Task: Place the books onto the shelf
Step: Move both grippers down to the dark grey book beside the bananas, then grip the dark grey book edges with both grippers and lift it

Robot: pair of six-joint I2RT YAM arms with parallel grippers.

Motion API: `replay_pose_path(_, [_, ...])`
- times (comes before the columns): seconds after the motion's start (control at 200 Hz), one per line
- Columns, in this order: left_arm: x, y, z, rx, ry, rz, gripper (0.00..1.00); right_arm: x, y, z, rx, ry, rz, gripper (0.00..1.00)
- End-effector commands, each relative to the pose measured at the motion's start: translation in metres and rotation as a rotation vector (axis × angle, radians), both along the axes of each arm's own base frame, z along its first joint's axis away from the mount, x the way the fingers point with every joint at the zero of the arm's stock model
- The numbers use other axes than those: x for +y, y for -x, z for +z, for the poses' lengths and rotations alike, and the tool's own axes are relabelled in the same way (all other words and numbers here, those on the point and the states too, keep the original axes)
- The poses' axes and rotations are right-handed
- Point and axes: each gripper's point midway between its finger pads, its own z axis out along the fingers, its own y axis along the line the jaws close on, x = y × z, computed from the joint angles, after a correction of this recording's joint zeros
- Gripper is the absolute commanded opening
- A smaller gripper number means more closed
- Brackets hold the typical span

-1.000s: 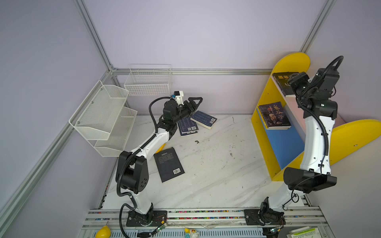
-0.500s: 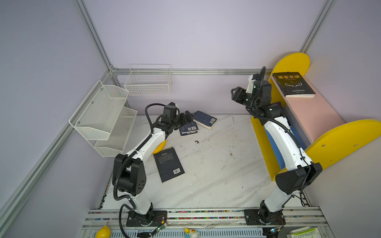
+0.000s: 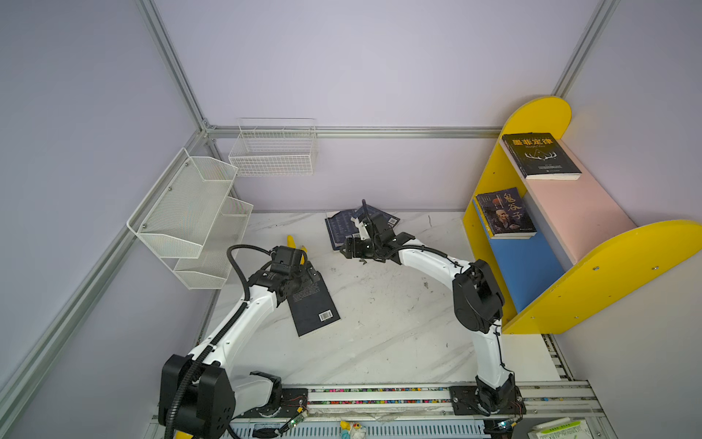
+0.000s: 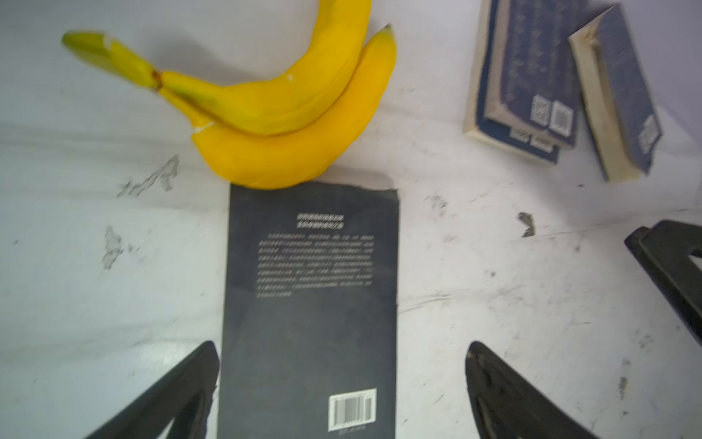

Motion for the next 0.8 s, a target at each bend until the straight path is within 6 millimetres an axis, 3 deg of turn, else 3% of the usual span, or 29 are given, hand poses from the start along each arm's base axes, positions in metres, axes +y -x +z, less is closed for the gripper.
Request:
replay_pose_path(0.0, [0.018,0.031,-0.028,0.074,-0.012,0.092,1.0,0.033,0.014,0.001,-0.026,-0.027,0.123,0.79])
replay_pose_path(0.225, [0.023,0.058,-0.067,0.126,0.051,0.14,1.0,0.064,0.032,-0.047,0.053,-0.003,0.223,0.76])
replay_pose_path(0.435, [0.011,0.06,-0.089,0.153,0.115,0.097,1.0,0.06,0.039,-0.099,0.116,0.117,0.228,0.71])
replay_pose_path(0.63, [-0.01,0.054,-0.1,0.14,0.21,0.014,1.0,0.073,0.069,-0.122,0.183,0.114,0.334,0.68])
replay_pose_path(0.795, [-0.031,0.035,-0.099,0.105,0.293,-0.083,1.0,0.087,0.098,-0.127,0.189,0.206,0.451,0.65])
